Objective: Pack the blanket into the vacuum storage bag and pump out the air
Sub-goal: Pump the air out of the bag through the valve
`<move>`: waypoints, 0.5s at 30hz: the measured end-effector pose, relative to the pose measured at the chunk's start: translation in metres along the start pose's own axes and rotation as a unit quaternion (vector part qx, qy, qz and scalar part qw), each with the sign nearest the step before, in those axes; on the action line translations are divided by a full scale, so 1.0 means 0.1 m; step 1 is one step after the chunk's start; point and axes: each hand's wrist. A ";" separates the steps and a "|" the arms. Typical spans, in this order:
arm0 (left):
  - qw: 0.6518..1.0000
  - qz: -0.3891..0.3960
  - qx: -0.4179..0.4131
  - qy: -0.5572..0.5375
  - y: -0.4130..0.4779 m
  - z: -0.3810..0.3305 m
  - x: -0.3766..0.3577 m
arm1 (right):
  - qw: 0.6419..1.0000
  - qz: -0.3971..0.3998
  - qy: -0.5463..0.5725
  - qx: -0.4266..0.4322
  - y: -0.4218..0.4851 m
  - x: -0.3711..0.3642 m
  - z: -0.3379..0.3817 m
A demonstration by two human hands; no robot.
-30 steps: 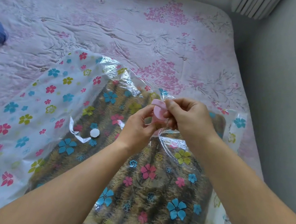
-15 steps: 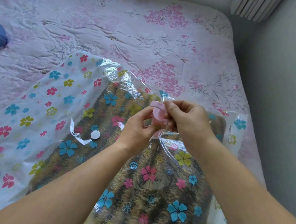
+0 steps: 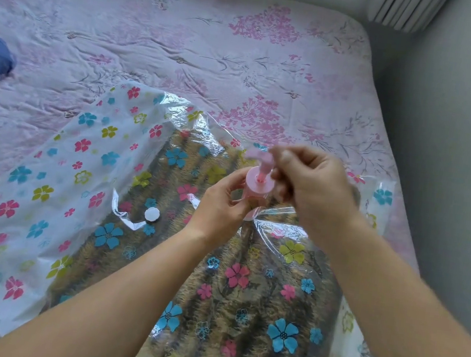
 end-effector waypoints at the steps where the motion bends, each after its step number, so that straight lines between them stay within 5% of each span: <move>1: 1.000 0.000 0.003 0.001 -0.01 0.01 0.01 | 0.999 -0.002 -0.018 -0.040 0.00 -0.03 -0.11; 5: 1.000 -0.001 0.006 -0.001 -0.01 0.01 0.01 | 0.997 -0.007 -0.053 -0.059 0.02 -0.02 -0.16; 12: 1.000 0.010 -0.004 0.021 -0.02 -0.03 0.01 | 0.985 0.040 0.072 0.152 -0.13 0.16 0.62; 15: 1.000 0.008 -0.006 0.020 -0.02 -0.01 0.00 | 0.984 0.037 0.082 0.151 -0.09 0.13 0.50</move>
Point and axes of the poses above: each hand's wrist, its own y-axis towards the middle knuckle, its own x-axis out of the back of the hand, z = x × y, and after that the axes turned 13 degrees about -y, right-handed
